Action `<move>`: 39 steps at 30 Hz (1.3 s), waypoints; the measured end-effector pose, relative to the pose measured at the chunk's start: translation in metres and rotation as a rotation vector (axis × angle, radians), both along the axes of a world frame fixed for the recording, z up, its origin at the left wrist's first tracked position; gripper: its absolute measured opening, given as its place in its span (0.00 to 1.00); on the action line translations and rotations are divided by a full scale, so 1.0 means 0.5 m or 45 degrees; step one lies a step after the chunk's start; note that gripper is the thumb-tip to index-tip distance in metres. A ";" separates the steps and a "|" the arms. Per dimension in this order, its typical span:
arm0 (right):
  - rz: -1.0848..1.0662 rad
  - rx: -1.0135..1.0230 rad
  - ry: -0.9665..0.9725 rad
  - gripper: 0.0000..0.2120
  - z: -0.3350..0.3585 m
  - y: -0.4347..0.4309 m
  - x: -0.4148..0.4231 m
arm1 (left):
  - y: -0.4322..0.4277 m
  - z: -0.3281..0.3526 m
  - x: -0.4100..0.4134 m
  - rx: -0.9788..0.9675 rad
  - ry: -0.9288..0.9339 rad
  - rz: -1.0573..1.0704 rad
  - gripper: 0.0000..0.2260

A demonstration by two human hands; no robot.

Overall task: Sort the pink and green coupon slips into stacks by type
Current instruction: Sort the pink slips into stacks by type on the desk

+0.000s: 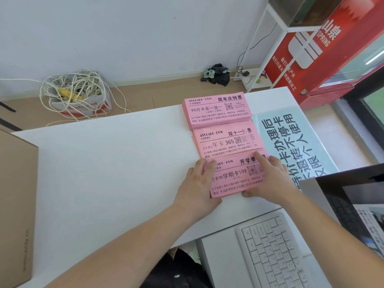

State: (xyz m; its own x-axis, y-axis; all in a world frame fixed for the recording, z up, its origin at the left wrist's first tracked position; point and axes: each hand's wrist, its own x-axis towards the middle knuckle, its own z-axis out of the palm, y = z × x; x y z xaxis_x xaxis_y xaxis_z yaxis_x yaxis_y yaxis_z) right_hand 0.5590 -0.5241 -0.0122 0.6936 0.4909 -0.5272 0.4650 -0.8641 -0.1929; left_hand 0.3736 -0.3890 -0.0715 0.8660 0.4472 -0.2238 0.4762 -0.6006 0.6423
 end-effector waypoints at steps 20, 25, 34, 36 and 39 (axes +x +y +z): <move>0.365 0.680 0.387 0.11 0.136 0.349 -0.458 | 0.235 0.274 -0.497 -0.347 -0.488 0.779 0.20; 0.554 0.954 0.479 0.10 0.165 0.458 -0.659 | 0.364 0.287 -0.747 -0.175 -0.448 1.080 0.17; 1.344 0.759 0.024 0.11 0.073 0.534 -0.866 | 0.444 0.205 -0.958 0.173 0.092 0.297 0.15; 1.333 0.739 -0.046 0.11 0.065 0.538 -0.886 | 0.453 0.196 -0.969 0.206 0.070 0.238 0.15; 1.117 0.875 -0.047 0.12 0.078 0.558 -0.886 | 0.481 0.199 -0.980 0.364 -0.157 0.376 0.15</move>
State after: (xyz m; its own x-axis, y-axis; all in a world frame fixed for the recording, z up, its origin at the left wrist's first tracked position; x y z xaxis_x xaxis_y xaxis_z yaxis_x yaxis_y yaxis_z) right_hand 0.1159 -0.2453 0.0266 -0.0273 0.9979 0.0583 0.8772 0.0519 -0.4773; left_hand -0.1164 -0.1485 0.0282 0.7037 0.7092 0.0423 0.5847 -0.6118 0.5327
